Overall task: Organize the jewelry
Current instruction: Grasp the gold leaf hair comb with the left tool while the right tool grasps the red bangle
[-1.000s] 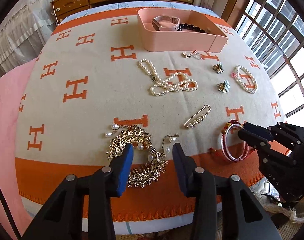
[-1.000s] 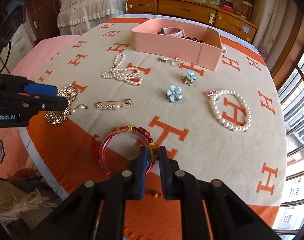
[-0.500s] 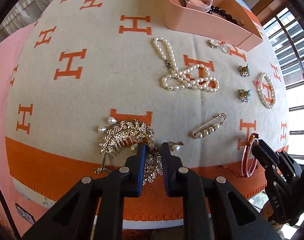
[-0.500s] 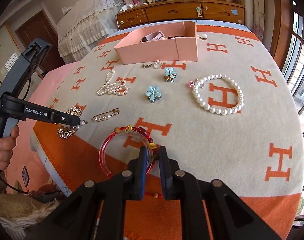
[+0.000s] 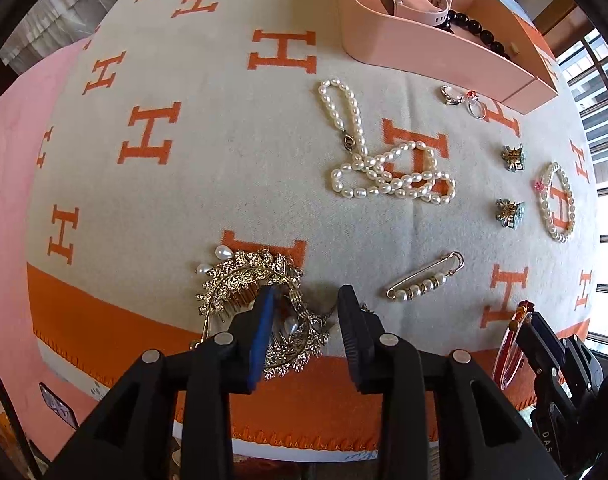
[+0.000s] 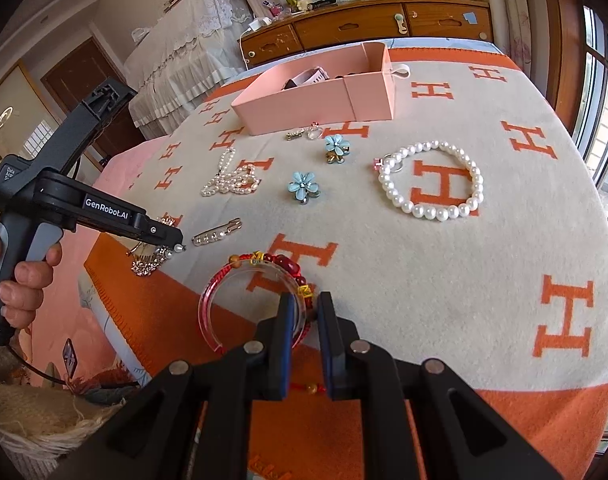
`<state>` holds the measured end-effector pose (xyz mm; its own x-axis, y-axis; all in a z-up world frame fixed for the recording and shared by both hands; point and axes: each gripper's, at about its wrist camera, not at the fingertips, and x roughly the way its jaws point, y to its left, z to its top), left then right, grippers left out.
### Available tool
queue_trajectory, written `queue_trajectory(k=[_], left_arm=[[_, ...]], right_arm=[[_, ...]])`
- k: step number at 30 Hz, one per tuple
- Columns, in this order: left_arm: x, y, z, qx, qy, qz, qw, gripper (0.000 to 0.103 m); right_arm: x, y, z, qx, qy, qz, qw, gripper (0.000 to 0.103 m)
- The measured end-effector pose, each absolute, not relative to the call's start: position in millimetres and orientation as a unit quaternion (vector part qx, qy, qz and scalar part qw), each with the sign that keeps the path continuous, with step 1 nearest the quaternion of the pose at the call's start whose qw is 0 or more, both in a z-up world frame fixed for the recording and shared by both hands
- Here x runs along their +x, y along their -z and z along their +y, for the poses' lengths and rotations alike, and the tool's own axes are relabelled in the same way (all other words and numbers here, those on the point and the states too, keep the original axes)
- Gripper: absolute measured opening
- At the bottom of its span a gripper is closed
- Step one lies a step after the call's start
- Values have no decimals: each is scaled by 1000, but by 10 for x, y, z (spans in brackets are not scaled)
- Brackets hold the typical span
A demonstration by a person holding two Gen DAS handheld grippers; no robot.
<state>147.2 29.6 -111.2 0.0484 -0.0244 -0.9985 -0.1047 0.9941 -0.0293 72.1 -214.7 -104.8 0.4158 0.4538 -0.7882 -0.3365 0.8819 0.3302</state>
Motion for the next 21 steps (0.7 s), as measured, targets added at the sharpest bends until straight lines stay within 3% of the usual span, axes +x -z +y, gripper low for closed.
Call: queue_trajectory(k=[3, 5, 13, 21], left_arm=[[1463, 1105, 289, -44, -29, 685, 727, 28], [1449, 1088, 298, -42, -32, 680, 732, 10], [1333, 993, 434, -43, -31, 662, 748, 7], [1234, 362, 364, -9, 9, 606, 795, 7]], right_arm=[[719, 1049, -2161, 64, -237, 486, 839, 12], [720, 1050, -2164, 64, -237, 486, 839, 12], [707, 1031, -2154, 57, -228, 489, 840, 12], [793, 750, -2212, 72, -218, 467, 854, 11]])
